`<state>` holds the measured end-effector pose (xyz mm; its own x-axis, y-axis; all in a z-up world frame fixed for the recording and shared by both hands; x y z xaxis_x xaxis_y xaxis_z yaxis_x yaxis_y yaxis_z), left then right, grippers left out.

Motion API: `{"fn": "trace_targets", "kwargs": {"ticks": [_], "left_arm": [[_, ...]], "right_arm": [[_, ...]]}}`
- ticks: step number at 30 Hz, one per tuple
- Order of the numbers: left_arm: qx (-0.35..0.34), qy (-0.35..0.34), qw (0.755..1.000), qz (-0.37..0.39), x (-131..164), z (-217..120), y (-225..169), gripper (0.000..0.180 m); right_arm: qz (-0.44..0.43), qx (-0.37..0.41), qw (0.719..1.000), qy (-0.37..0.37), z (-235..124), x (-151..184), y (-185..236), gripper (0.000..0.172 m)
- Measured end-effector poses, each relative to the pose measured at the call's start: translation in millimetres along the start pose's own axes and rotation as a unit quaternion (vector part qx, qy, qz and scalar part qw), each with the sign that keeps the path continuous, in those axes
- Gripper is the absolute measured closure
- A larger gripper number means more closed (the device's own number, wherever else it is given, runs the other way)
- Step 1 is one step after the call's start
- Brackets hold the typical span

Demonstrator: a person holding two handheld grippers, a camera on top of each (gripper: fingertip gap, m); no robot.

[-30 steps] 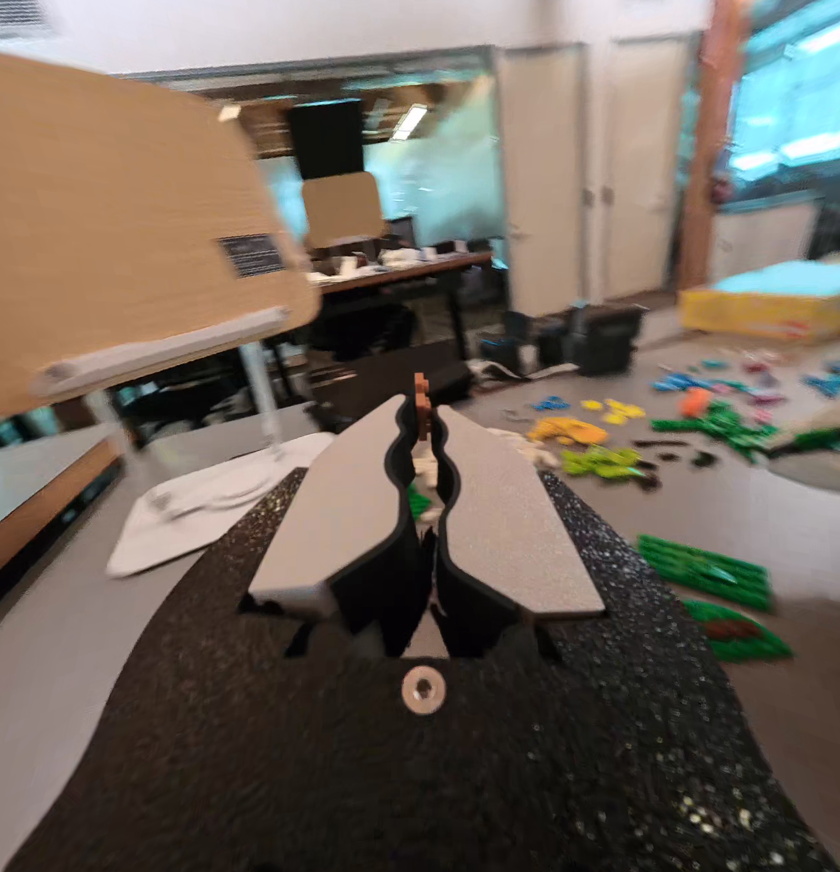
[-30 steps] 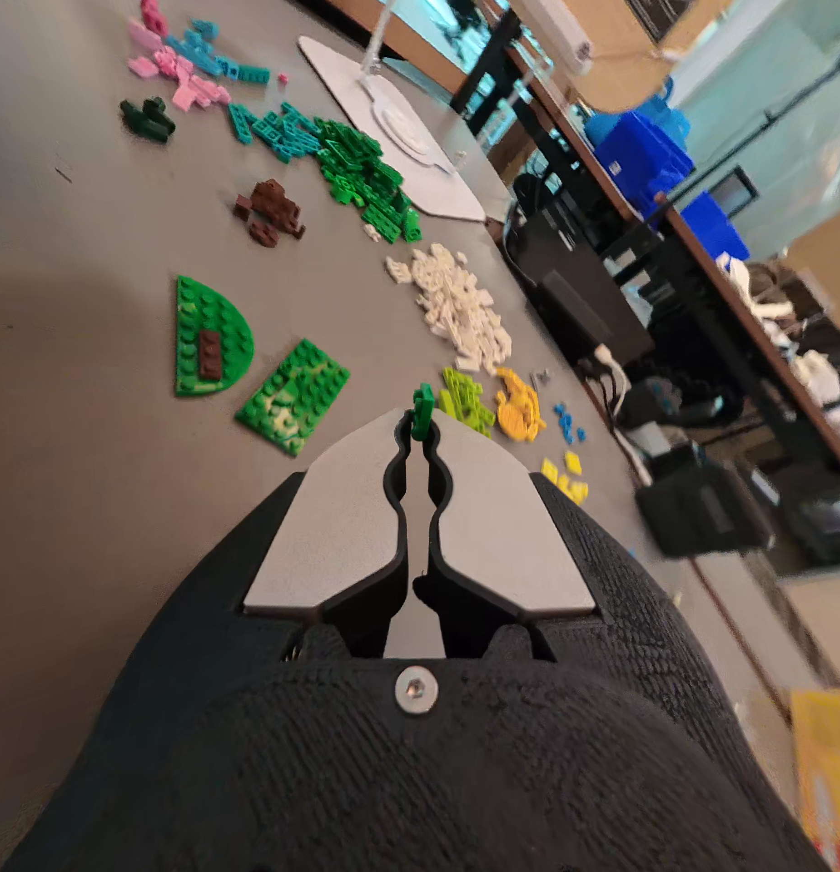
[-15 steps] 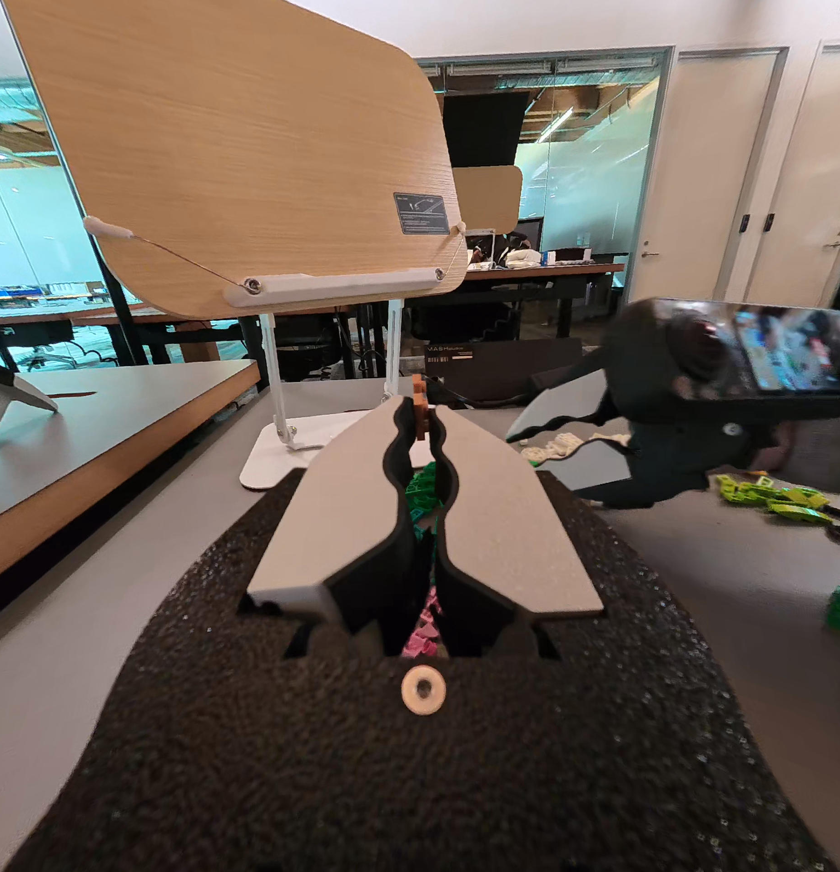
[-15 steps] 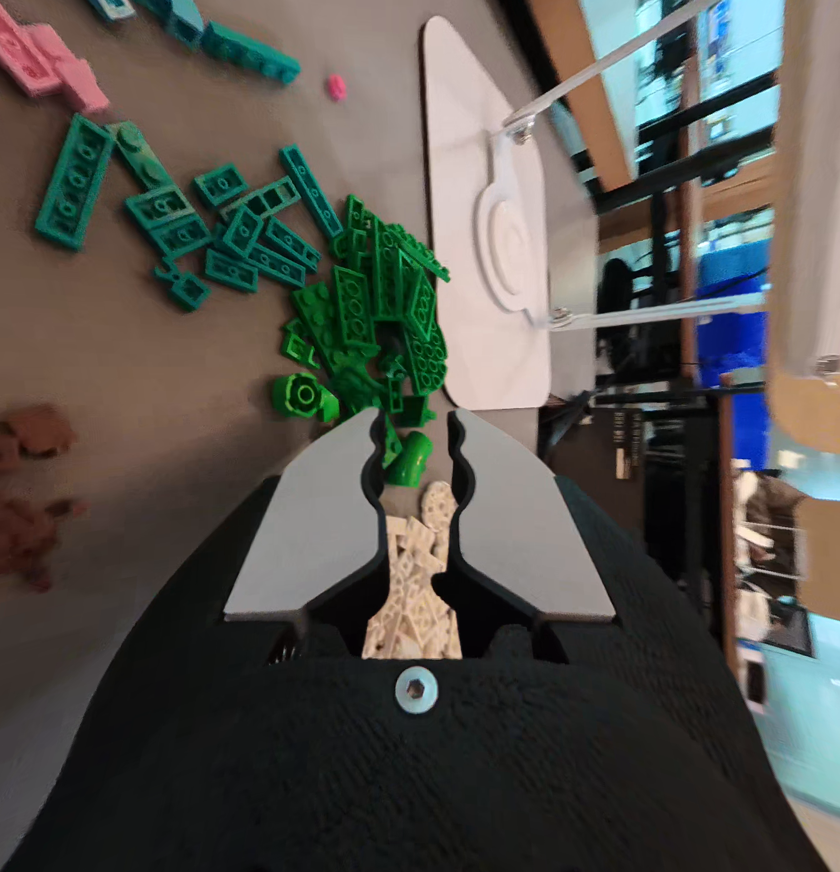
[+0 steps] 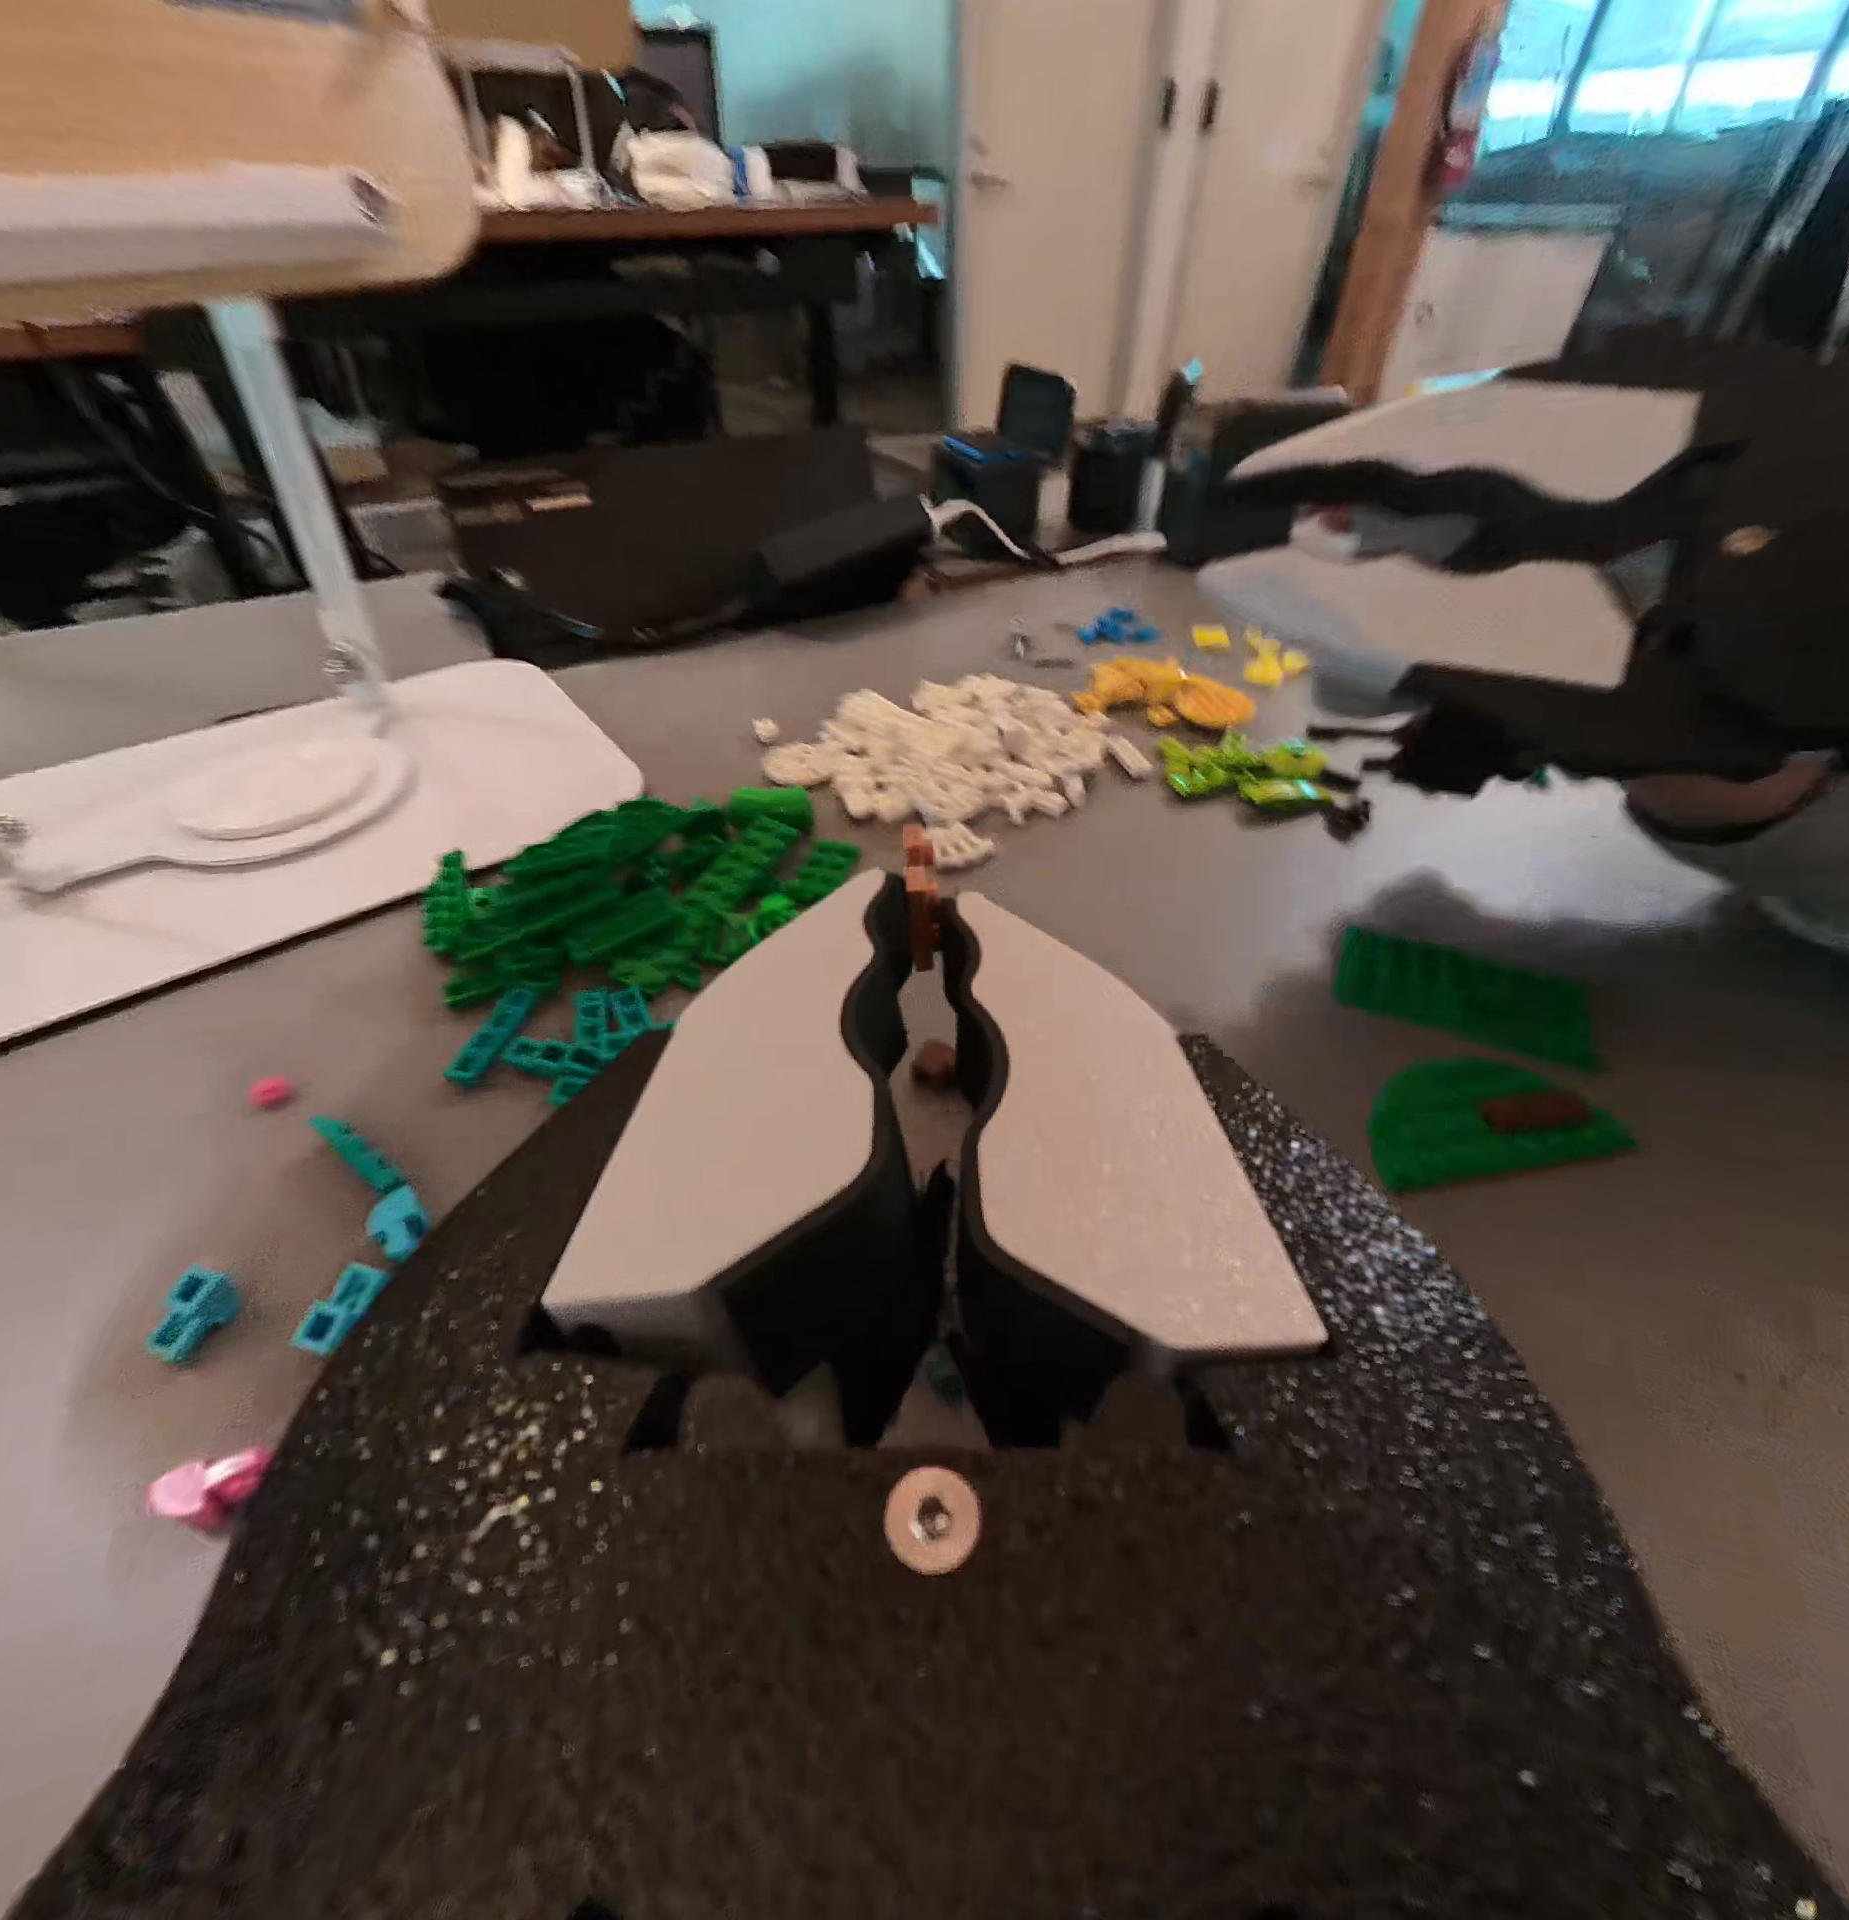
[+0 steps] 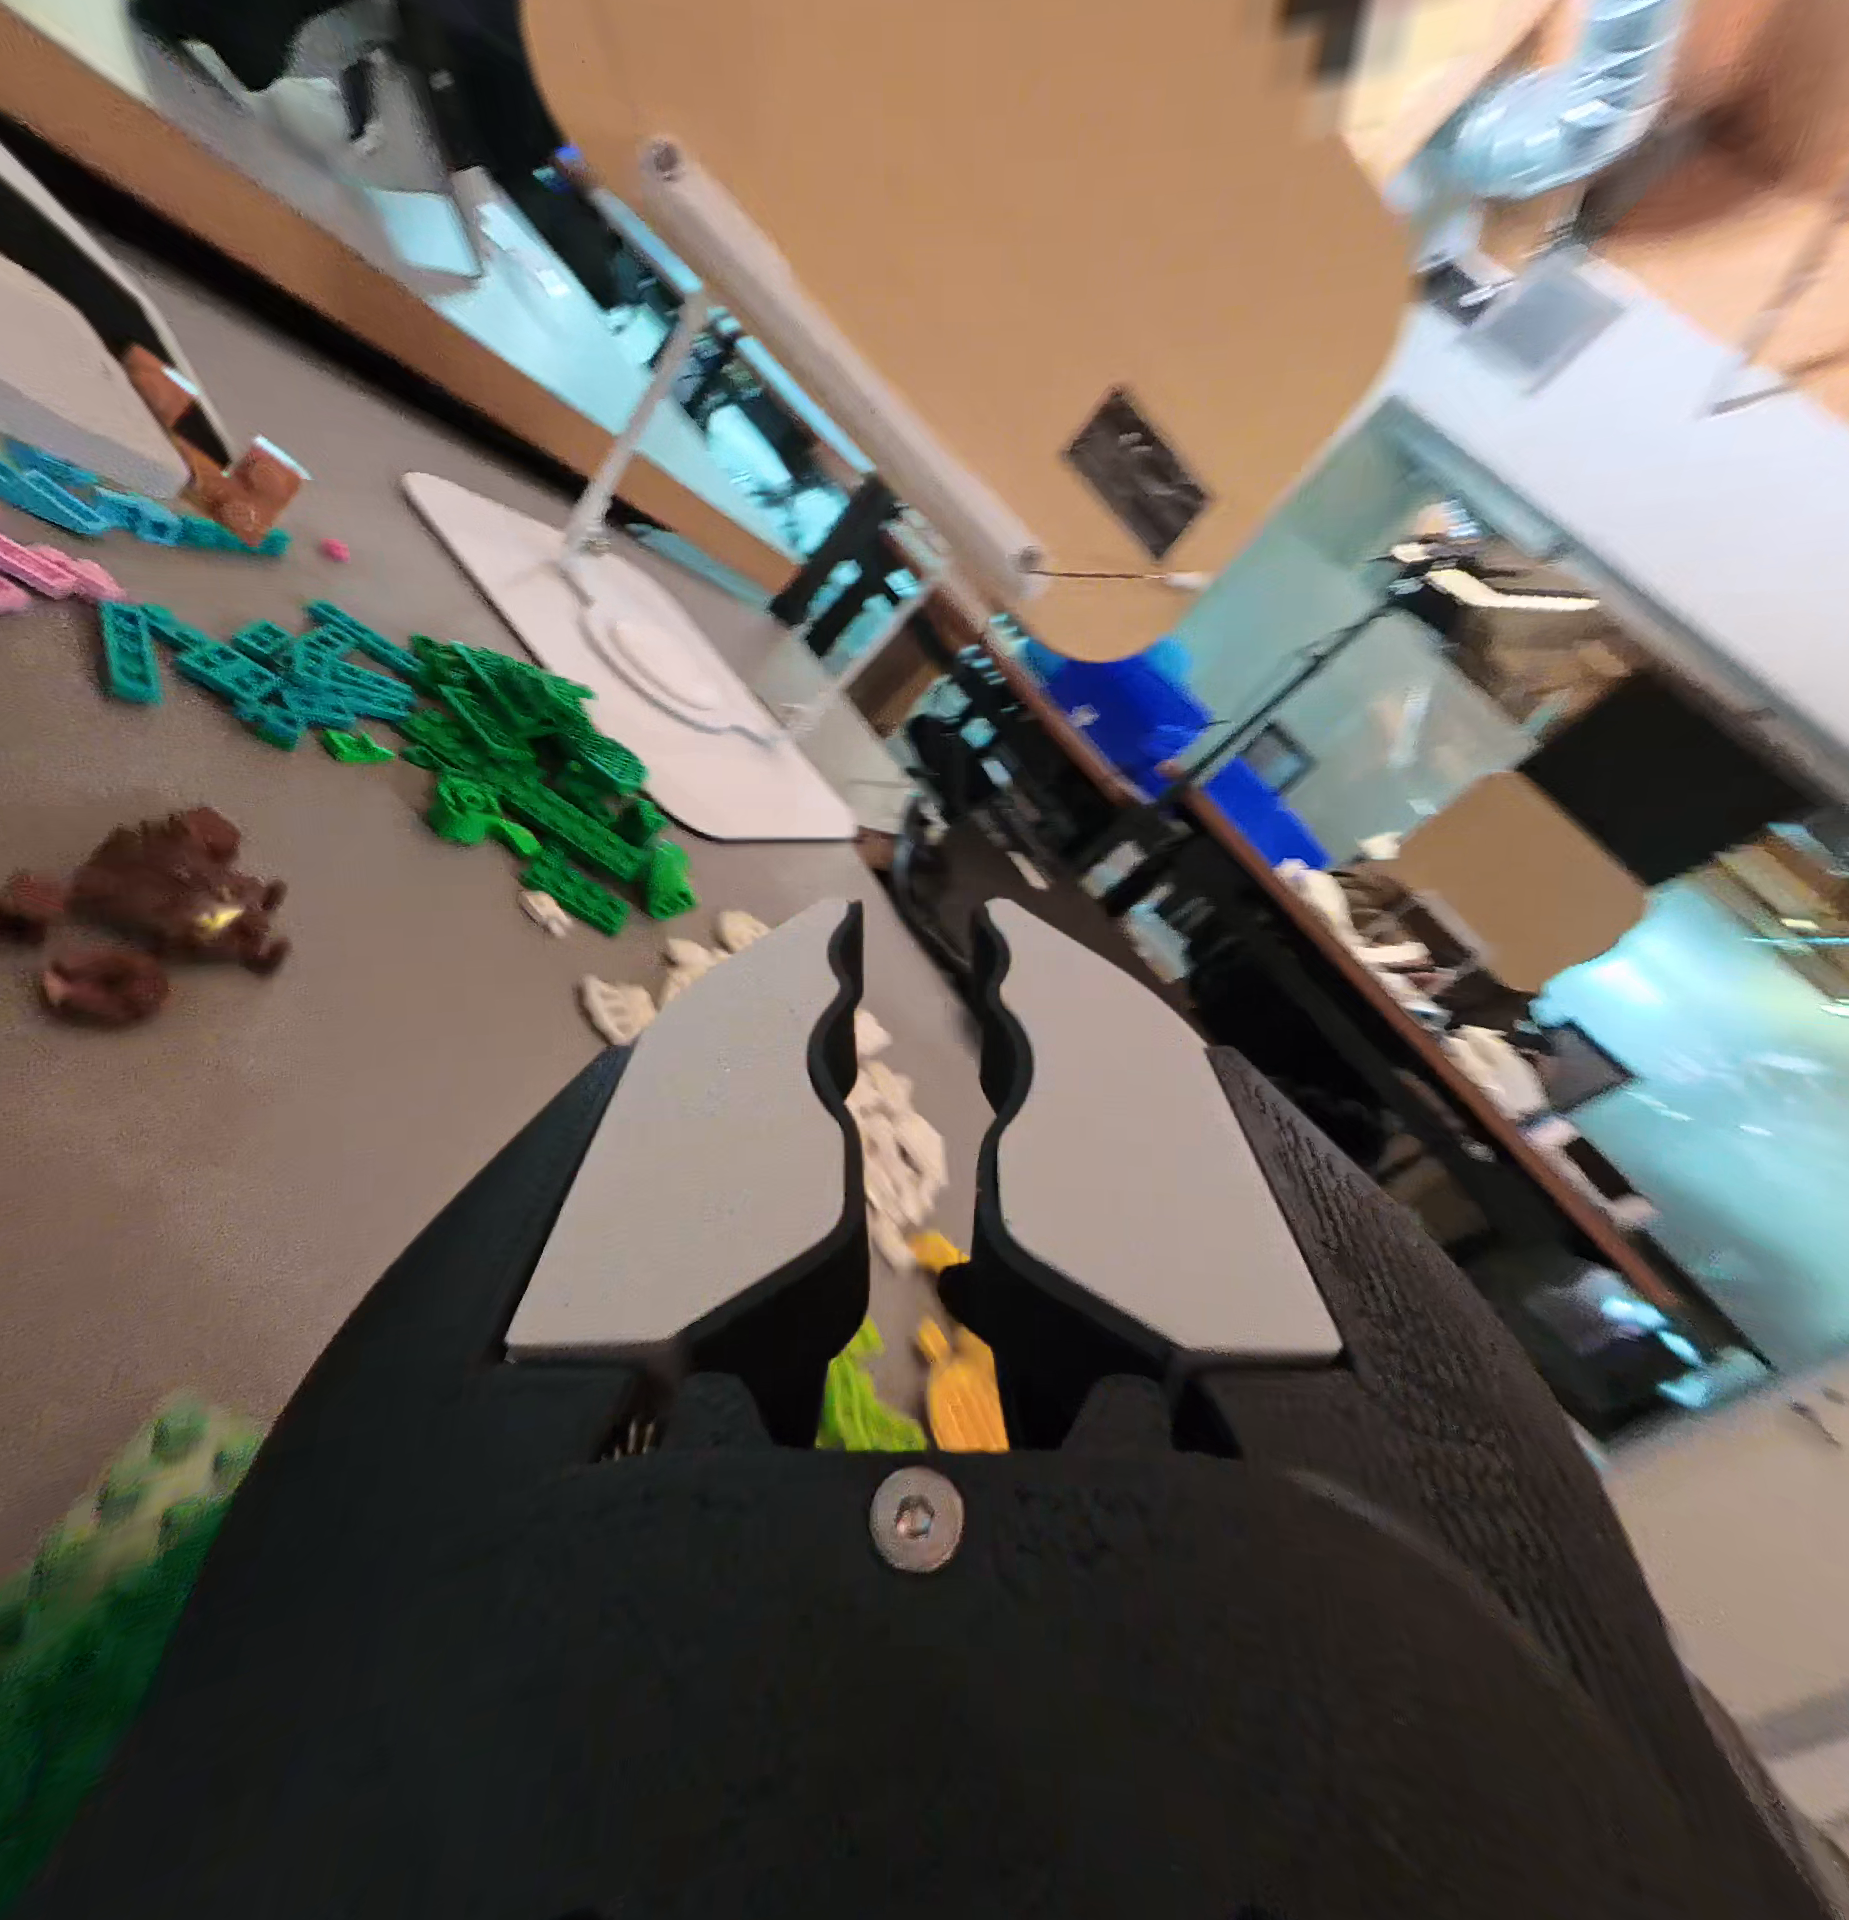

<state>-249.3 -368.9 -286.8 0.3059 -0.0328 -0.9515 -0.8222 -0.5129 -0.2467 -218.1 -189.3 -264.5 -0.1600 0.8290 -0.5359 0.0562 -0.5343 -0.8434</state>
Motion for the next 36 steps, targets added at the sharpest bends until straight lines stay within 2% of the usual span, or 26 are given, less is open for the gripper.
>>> {"fn": "trace_targets", "kwargs": {"ticks": [4,8,13,16,18,21,24,26,29,31,36], "left_arm": [[0.018,0.127,0.992,0.003,17,10,-8,0.175],[0.020,0.205,0.978,-0.023,18,21,-4,0.175],[0.040,0.216,0.975,-0.014,5,31,-15,0.176],[0.002,0.233,0.973,0.001,3,28,-9,0.175],[0.003,0.236,0.971,-0.031,2,20,-3,0.175],[0.039,0.224,0.968,-0.110,-2,7,3,0.173],[0.072,0.209,0.965,-0.141,-7,2,3,0.170],[0.090,0.222,0.962,-0.132,-8,9,-5,0.167],[0.072,0.250,0.963,-0.066,-12,29,-8,0.173],[0.066,0.268,0.960,-0.051,-17,40,-8,0.171],[0.066,0.215,0.973,-0.054,-34,38,-6,0.166]], "right_arm": [[-0.032,0.075,0.996,0.038,-61,25,-9,0.158],[-0.002,0.101,0.994,0.050,-88,35,-15,0.160],[0.007,0.099,0.993,0.059,-84,39,-12,0.162],[-0.010,0.090,0.994,0.061,-82,39,-8,0.163],[-0.016,0.085,0.995,0.054,-83,37,-6,0.164],[-0.026,0.079,0.995,0.052,-82,35,-3,0.165],[-0.024,0.077,0.996,0.050,-80,34,-2,0.165],[-0.014,0.076,0.996,0.050,-79,34,-3,0.165],[0.010,0.077,0.996,0.050,-77,33,-4,0.166],[0.004,0.077,0.996,0.050,-77,33,-3,0.166],[-0.020,0.071,0.996,0.041,-79,29,1,0.166]]}}
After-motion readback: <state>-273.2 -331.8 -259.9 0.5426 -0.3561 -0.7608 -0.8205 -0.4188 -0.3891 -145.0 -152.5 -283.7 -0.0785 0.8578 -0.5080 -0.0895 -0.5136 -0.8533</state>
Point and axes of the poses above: each gripper's, where its closed fingertips meet, z out along the fingers, x out of its underside, y = z × x across the jaws, the point moved 5 cm from there along -z, back along the fingers, and after that the axes turned 15 degrees about -z, right-handed, at the moved point
